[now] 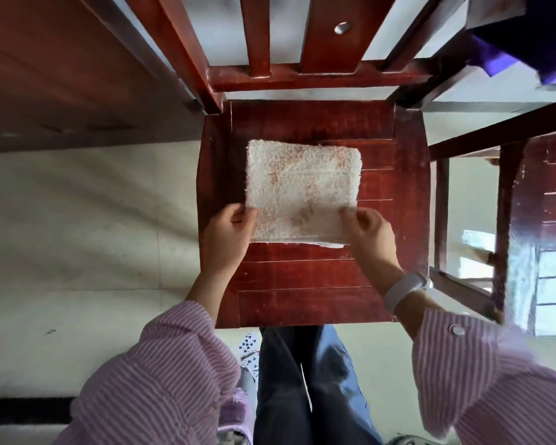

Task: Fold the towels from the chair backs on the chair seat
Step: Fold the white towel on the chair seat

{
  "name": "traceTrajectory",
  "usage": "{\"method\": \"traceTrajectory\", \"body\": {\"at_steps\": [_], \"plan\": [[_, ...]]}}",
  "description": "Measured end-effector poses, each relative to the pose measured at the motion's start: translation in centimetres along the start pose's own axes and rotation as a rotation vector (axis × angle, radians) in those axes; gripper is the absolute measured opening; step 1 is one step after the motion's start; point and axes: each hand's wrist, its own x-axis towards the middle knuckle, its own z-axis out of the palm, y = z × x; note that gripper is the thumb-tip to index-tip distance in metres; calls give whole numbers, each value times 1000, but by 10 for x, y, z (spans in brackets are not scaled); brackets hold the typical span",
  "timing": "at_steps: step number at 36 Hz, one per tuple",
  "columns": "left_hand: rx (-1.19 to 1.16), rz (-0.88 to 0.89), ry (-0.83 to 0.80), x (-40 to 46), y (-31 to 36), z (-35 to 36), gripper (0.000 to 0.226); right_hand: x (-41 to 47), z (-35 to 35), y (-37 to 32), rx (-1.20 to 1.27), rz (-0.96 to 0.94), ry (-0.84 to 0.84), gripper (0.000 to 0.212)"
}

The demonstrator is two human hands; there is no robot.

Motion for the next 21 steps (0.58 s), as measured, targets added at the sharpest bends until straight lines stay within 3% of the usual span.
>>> {"method": "traceTrajectory", "body": {"at_steps": [6, 10, 13, 18, 21], "plan": [[65, 52, 25, 2, 10, -6, 19, -27, 4, 0, 113, -37, 102, 20], [132, 24, 28, 6, 10, -5, 21, -33, 8, 1, 111, -60, 52, 22], [202, 11, 15, 8, 7, -3, 24, -34, 10, 7, 65, -110, 52, 20], [265, 36, 37, 14, 5, -3, 25, -40, 11, 16, -98, -360, 140, 15], [303, 64, 35, 13, 4, -1, 27, -34, 15, 27, -306, -333, 102, 16]]}}
